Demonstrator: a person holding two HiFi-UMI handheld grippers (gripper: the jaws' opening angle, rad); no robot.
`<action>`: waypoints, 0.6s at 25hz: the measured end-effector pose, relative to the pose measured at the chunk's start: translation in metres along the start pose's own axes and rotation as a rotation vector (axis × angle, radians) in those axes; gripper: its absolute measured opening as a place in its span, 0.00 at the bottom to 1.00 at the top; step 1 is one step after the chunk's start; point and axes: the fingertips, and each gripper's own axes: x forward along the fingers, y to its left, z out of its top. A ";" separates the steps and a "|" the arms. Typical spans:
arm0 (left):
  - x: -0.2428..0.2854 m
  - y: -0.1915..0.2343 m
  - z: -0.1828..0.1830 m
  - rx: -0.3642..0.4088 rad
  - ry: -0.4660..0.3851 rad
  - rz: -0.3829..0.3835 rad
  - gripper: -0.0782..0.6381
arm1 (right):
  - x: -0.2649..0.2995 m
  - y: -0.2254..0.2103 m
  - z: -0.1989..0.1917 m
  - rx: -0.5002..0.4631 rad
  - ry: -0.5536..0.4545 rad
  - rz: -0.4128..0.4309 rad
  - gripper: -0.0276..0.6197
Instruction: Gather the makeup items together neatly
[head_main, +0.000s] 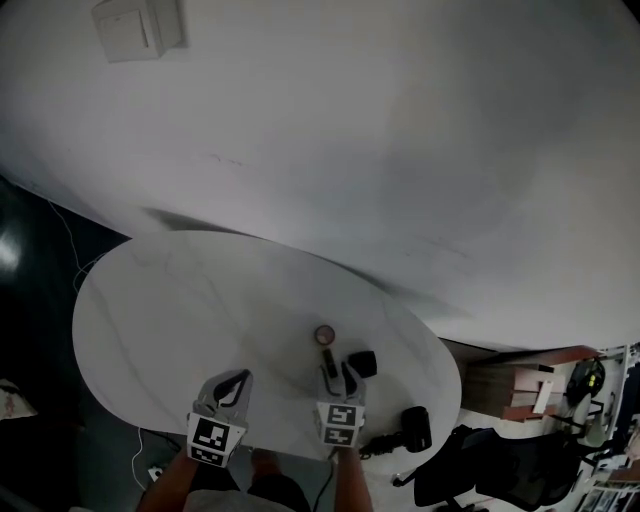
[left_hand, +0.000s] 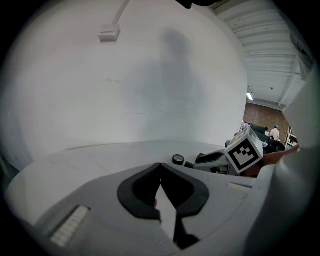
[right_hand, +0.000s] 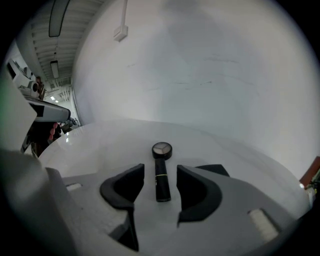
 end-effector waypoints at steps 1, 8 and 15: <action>0.001 0.001 -0.001 -0.004 0.002 0.003 0.12 | 0.003 0.000 -0.002 -0.004 0.009 0.001 0.36; 0.002 0.008 -0.003 -0.012 0.007 0.016 0.12 | 0.013 0.002 -0.011 -0.037 0.066 0.034 0.36; 0.002 0.010 -0.003 -0.013 0.007 0.023 0.12 | 0.017 0.002 -0.020 -0.075 0.112 0.034 0.21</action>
